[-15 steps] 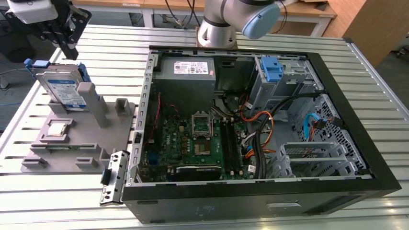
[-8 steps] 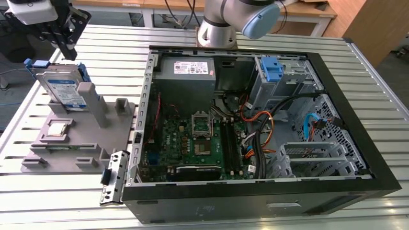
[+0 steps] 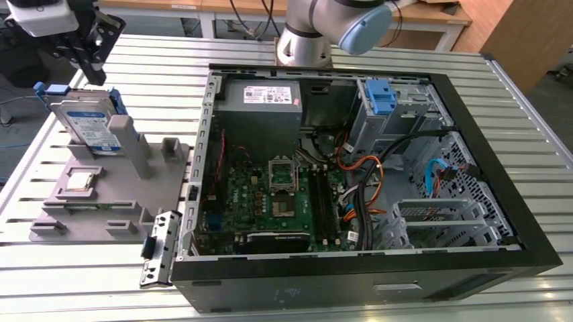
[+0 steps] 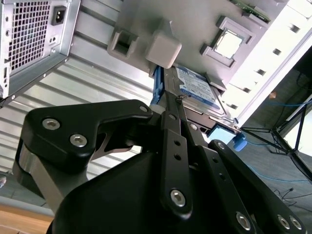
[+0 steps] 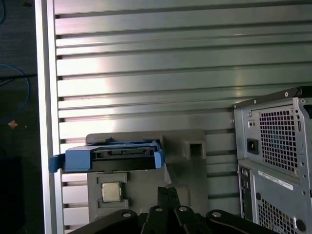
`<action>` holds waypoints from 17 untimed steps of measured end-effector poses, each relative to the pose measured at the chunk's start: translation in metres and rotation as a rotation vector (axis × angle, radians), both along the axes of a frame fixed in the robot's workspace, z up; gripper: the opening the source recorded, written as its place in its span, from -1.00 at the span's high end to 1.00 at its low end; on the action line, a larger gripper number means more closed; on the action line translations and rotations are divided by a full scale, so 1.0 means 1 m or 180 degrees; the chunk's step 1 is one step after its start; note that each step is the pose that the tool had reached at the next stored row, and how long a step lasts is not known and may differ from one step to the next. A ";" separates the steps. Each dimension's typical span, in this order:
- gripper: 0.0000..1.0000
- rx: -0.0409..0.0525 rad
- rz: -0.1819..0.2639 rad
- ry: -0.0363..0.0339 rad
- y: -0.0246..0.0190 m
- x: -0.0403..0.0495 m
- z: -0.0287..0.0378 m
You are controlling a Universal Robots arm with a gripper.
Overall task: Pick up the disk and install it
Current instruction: 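Reach for the disk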
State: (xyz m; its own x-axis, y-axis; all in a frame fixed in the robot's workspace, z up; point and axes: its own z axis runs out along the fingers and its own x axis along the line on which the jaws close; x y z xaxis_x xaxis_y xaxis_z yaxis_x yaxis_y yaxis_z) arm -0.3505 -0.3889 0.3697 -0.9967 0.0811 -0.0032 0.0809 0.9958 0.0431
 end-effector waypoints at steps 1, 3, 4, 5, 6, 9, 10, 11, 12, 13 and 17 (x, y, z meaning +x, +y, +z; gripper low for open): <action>0.79 0.0000 0.0001 0.0000 0.0007 -0.0016 -0.0007; 0.79 0.0000 0.0003 0.0000 0.0027 -0.0055 -0.0023; 0.79 0.0000 0.0004 0.0000 0.0037 -0.0078 -0.0032; 0.79 0.0000 0.0006 0.0001 0.0048 -0.0103 -0.0041; 0.79 0.0000 0.0008 0.0000 0.0058 -0.0125 -0.0052; 0.79 0.0000 0.0017 0.0000 0.0090 -0.0189 -0.0087; 0.79 0.0000 0.0021 -0.0001 0.0098 -0.0208 -0.0100; 0.79 0.0000 0.0025 -0.0001 0.0106 -0.0227 -0.0113; 0.79 0.0000 0.0031 -0.0001 0.0112 -0.0244 -0.0128; 0.79 0.0000 0.0040 -0.0001 0.0118 -0.0258 -0.0140; 0.79 0.0000 0.0101 -0.0001 0.0135 -0.0284 -0.0182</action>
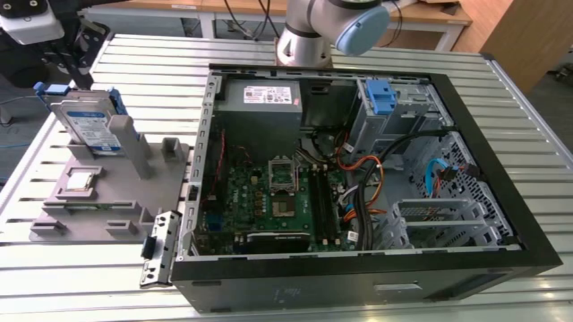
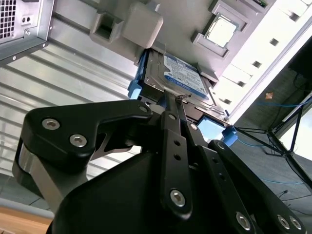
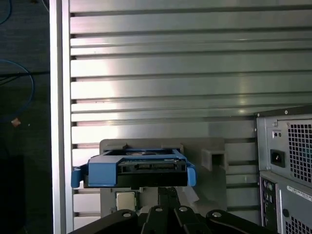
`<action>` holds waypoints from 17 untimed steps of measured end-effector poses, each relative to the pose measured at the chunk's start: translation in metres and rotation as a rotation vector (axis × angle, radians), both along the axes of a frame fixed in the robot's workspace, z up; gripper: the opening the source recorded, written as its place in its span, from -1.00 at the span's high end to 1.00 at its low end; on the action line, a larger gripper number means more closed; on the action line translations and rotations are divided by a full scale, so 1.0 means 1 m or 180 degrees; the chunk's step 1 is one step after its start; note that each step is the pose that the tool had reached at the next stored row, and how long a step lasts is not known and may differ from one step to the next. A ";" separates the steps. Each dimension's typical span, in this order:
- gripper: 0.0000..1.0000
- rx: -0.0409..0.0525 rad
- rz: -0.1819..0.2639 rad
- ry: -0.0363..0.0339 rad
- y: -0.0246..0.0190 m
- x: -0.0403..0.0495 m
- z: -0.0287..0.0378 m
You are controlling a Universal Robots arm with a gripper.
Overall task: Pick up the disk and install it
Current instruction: 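Reach for the disk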
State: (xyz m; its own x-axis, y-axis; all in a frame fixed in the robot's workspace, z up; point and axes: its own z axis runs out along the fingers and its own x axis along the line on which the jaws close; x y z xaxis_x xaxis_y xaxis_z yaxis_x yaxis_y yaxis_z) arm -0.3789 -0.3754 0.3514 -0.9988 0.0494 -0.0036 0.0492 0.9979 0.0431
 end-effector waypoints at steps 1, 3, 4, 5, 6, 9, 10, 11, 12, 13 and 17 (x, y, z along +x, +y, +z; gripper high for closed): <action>0.79 0.0000 0.0015 0.0000 0.0004 -0.0007 -0.0010; 0.79 0.0000 0.0039 0.0000 0.0014 -0.0029 -0.0030; 0.79 0.0000 0.0050 0.0000 0.0019 -0.0040 -0.0038; 0.79 0.0000 0.0065 0.0000 0.0025 -0.0048 -0.0045; 0.79 0.0000 0.0081 0.0000 0.0029 -0.0054 -0.0051; 0.79 0.0000 0.0115 0.0000 0.0041 -0.0079 -0.0076; 0.79 -0.0001 0.0122 0.0001 0.0046 -0.0094 -0.0083; 0.79 0.0000 0.0127 0.0001 0.0052 -0.0114 -0.0090; 0.79 0.0000 0.0129 0.0000 0.0056 -0.0138 -0.0095; 0.79 0.0000 0.0131 0.0000 0.0060 -0.0161 -0.0099; 0.79 0.0000 0.0136 -0.0001 0.0083 -0.0215 -0.0128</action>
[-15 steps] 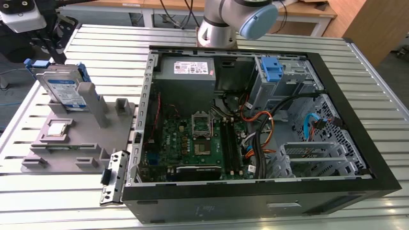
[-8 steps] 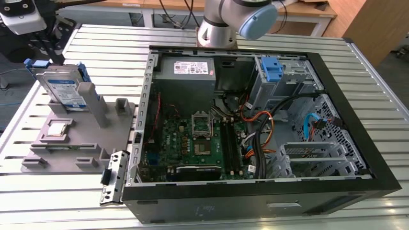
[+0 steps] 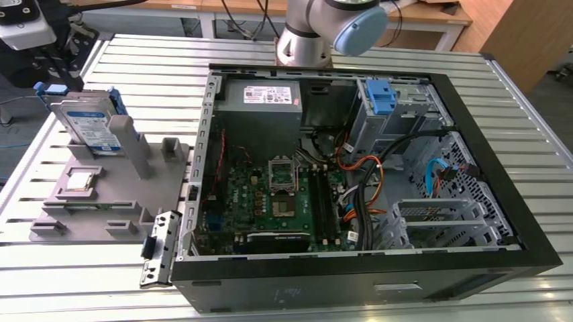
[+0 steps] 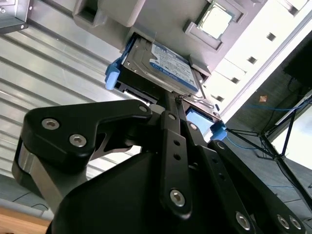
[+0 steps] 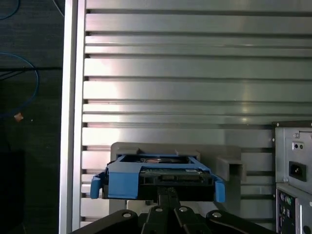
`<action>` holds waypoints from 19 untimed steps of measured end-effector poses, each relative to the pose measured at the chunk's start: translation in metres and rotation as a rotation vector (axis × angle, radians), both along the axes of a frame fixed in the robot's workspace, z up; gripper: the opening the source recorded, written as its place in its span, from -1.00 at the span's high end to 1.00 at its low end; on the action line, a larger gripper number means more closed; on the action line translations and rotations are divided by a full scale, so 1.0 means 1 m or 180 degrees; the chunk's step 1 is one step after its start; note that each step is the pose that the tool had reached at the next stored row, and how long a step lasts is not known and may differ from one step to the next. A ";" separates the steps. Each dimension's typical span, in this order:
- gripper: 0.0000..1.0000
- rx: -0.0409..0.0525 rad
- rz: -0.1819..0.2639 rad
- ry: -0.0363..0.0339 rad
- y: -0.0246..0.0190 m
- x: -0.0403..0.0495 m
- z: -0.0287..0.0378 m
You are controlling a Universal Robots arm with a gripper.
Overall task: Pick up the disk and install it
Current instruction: 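Reach for the disk, then pick up the disk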
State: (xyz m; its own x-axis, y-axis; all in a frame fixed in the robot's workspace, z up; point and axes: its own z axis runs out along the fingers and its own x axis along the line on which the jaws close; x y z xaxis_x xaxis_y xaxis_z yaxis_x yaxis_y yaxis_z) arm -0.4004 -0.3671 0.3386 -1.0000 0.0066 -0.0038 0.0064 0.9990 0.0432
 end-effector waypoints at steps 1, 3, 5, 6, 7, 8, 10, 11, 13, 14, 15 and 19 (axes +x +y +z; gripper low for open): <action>0.79 0.0000 0.0001 0.0001 0.0004 -0.0009 -0.0008; 0.79 -0.0001 0.0002 0.0001 0.0007 -0.0014 -0.0010; 0.79 -0.0001 0.0002 0.0001 0.0007 -0.0014 -0.0010; 0.79 -0.0001 0.0002 0.0001 0.0007 -0.0015 -0.0010; 0.79 -0.0001 0.0002 0.0001 0.0007 -0.0015 -0.0011; 0.79 -0.0001 0.0002 0.0001 0.0007 -0.0015 -0.0010; 0.79 -0.0001 0.0002 0.0001 0.0007 -0.0015 -0.0003; 0.79 -0.0001 0.0002 0.0000 0.0007 -0.0015 -0.0002; 0.79 0.0000 0.0002 0.0000 0.0007 -0.0014 -0.0001; 0.79 -0.0001 0.0002 0.0001 0.0007 -0.0014 0.0001; 0.79 -0.0001 0.0002 0.0001 0.0007 -0.0015 0.0001; 0.79 -0.0001 0.0012 0.0001 0.0007 -0.0015 0.0024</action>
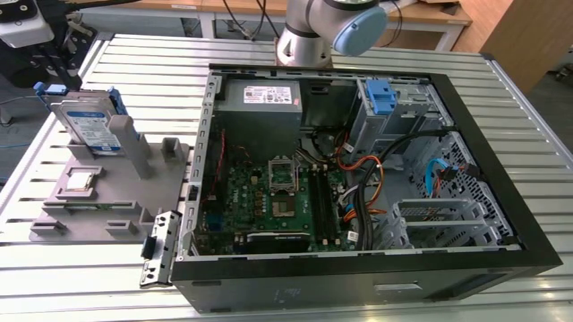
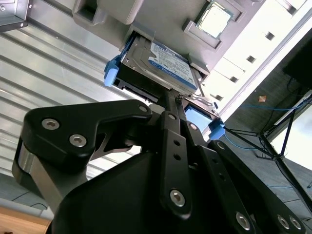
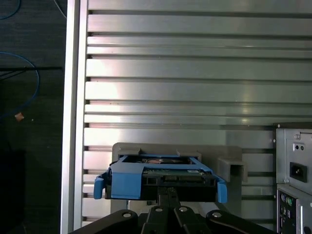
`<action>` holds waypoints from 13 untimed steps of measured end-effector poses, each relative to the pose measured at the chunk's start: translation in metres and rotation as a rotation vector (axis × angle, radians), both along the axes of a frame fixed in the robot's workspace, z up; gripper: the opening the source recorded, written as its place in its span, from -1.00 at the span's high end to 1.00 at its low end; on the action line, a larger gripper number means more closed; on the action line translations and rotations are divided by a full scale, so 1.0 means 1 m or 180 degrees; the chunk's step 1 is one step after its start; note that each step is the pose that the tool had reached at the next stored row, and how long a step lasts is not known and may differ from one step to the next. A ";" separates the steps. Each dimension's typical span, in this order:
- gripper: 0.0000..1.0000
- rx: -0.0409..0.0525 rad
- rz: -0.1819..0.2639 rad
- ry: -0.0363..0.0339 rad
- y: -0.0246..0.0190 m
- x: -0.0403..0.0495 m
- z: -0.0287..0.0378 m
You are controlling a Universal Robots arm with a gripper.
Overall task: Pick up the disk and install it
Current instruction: 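Pick up the disk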
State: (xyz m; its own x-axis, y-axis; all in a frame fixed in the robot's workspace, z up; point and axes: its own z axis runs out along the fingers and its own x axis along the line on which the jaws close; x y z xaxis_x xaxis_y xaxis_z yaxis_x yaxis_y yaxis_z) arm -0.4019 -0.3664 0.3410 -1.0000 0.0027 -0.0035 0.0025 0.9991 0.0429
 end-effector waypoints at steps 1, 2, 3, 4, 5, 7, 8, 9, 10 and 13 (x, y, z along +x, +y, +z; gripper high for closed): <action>0.79 0.0000 0.0000 0.0000 0.0000 0.0000 0.0000; 0.79 0.0000 0.0000 0.0000 0.0000 0.0000 0.0000; 0.79 0.0000 0.0000 0.0000 0.0000 0.0000 0.0000; 0.79 0.0000 0.0001 0.0000 0.0000 0.0000 0.0000; 0.79 0.0000 0.0001 0.0000 0.0000 0.0000 0.0000; 0.79 0.0000 0.0001 0.0000 0.0000 0.0000 0.0000; 0.79 0.0000 0.0002 0.0000 0.0000 0.0000 0.0000; 0.79 0.0000 0.0008 0.0000 0.0000 0.0000 0.0000; 0.79 0.0000 0.0017 0.0000 0.0000 0.0000 0.0000; 0.79 0.0000 0.0038 0.0000 0.0000 0.0000 0.0000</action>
